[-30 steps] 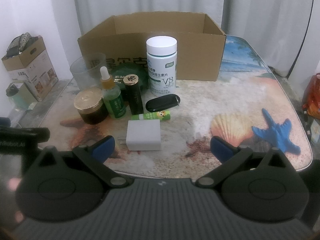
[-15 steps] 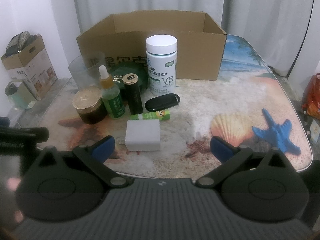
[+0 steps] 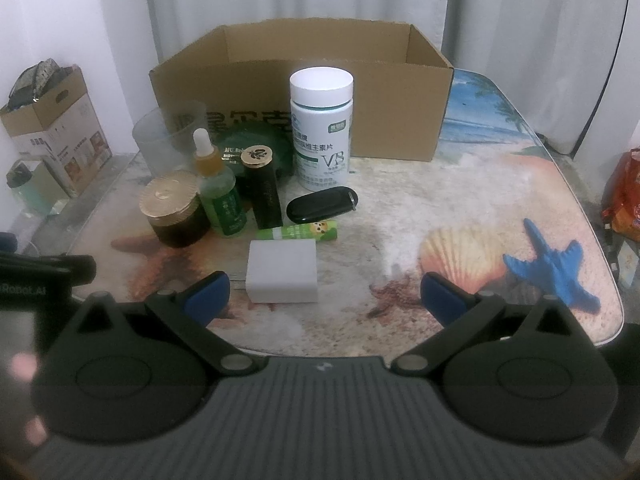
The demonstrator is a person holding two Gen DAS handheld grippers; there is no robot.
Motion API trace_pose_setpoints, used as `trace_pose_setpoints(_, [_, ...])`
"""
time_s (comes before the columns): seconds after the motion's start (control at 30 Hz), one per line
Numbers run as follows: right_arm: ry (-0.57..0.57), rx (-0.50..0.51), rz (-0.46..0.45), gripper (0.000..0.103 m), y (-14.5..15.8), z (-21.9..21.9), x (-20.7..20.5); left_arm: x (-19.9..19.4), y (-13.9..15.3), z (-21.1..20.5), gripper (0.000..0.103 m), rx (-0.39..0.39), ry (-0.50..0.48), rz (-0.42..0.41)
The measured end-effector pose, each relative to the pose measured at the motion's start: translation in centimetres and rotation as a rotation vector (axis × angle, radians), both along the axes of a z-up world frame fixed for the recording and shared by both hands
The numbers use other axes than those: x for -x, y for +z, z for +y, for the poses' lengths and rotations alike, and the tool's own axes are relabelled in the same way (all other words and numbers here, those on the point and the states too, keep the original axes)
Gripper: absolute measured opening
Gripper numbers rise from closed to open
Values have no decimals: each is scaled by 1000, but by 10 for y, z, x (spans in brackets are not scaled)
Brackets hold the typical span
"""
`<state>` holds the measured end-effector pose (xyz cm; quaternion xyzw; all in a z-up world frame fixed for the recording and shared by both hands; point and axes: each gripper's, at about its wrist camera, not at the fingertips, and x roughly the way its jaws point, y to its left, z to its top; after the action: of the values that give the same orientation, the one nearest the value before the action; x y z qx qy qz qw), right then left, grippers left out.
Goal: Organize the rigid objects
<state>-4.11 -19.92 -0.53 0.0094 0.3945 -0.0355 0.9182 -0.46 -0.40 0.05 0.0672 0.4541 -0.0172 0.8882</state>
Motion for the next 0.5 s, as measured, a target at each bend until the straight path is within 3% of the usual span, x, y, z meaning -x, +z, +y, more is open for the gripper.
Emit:
trace_pose_setpoints(0.3, [-14,-2,-62,102,10,-20,-6,0,2,0,102,-11,-54,-87])
trace_pose_setpoints(0.5, [70,-92,-180,102,26,-40,-9,2,7,2,102,97,-183,-184])
